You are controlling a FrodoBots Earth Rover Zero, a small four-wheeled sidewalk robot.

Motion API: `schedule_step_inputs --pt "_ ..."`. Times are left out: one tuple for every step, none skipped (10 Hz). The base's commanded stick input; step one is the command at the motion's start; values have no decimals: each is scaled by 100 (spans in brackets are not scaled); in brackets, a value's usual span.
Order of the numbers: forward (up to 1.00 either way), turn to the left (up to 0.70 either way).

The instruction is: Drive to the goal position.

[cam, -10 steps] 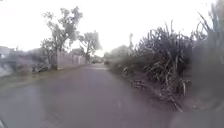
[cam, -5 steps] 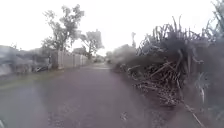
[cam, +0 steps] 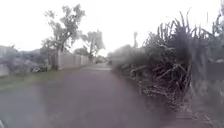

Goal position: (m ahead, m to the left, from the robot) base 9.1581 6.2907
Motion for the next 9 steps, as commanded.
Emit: schedule_step_inputs --pt "70 14" --pt "70 11" --pt "70 6" --pt "70 1" --pt "70 0" --pt "70 0" --pt "70 0" --pt "70 0" --pt "70 0"
